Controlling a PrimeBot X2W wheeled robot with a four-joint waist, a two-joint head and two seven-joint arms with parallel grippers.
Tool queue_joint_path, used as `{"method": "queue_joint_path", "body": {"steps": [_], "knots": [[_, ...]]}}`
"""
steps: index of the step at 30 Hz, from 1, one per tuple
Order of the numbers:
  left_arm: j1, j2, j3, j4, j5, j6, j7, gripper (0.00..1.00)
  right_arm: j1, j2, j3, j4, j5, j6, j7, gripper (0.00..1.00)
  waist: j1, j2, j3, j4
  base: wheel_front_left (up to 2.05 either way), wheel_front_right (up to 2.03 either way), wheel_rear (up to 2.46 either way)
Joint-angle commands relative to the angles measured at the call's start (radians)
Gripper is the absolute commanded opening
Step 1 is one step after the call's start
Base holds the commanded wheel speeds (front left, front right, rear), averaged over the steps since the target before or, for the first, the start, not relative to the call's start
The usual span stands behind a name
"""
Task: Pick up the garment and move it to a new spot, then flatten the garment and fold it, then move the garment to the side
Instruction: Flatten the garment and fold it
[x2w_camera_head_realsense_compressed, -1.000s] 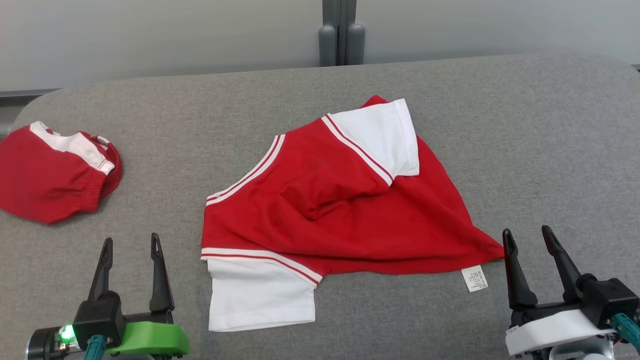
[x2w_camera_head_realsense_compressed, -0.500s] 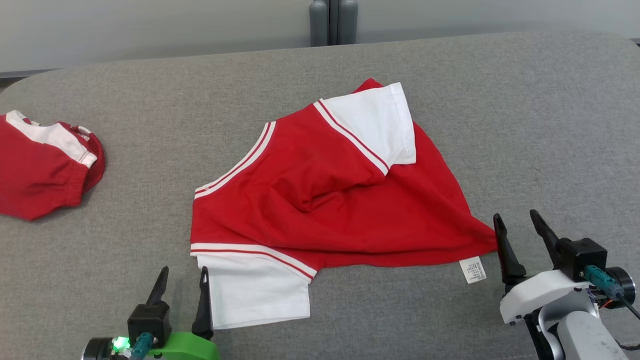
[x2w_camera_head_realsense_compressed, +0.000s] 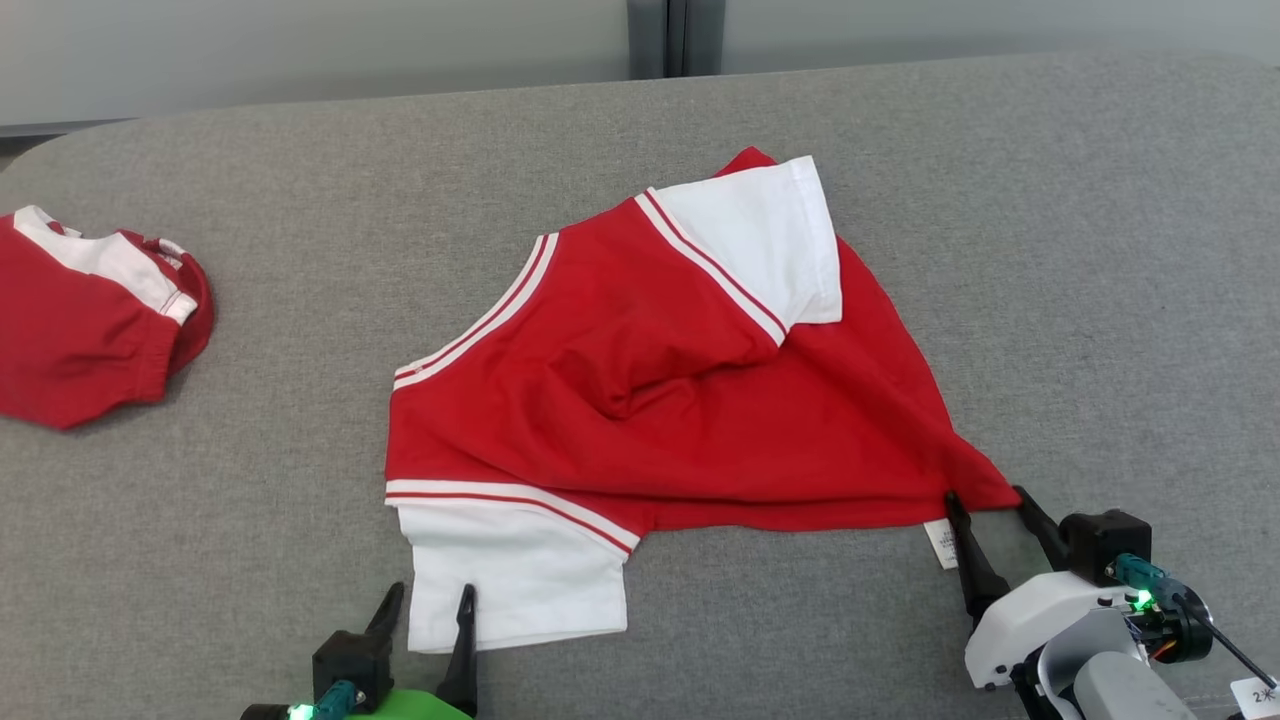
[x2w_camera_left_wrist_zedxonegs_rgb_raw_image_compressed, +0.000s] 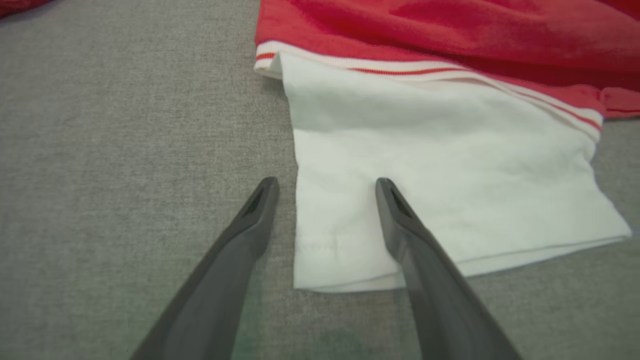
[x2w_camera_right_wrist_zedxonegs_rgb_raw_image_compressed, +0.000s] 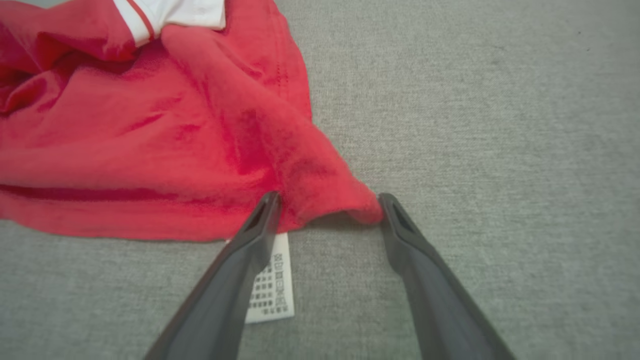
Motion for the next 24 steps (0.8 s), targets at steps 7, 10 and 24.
{"method": "queue_joint_path", "body": {"steps": [7,10,24], "knots": [[-0.037,-0.004,-0.093,0.081,-0.097,-0.006,0.011,1.00,-0.037,0.009,0.032,0.054,0.045,-0.001,0.001,1.00,0.0000,-0.0001,-0.001,-0.001,0.00,0.00,0.00],[-0.059,-0.008,-0.146,0.143,-0.133,-0.027,0.015,0.23,-0.059,0.020,0.042,0.074,0.068,-0.001,0.001,0.45,0.0000,-0.0001,0.000,-0.002,0.00,0.00,0.00],[-0.259,0.009,-0.065,-0.103,-0.188,-0.047,0.003,0.00,-0.169,-0.030,0.036,-0.182,0.132,-0.001,-0.001,0.00,0.0000,-0.0001,0.023,0.003,0.00,0.00,0.00]]}}
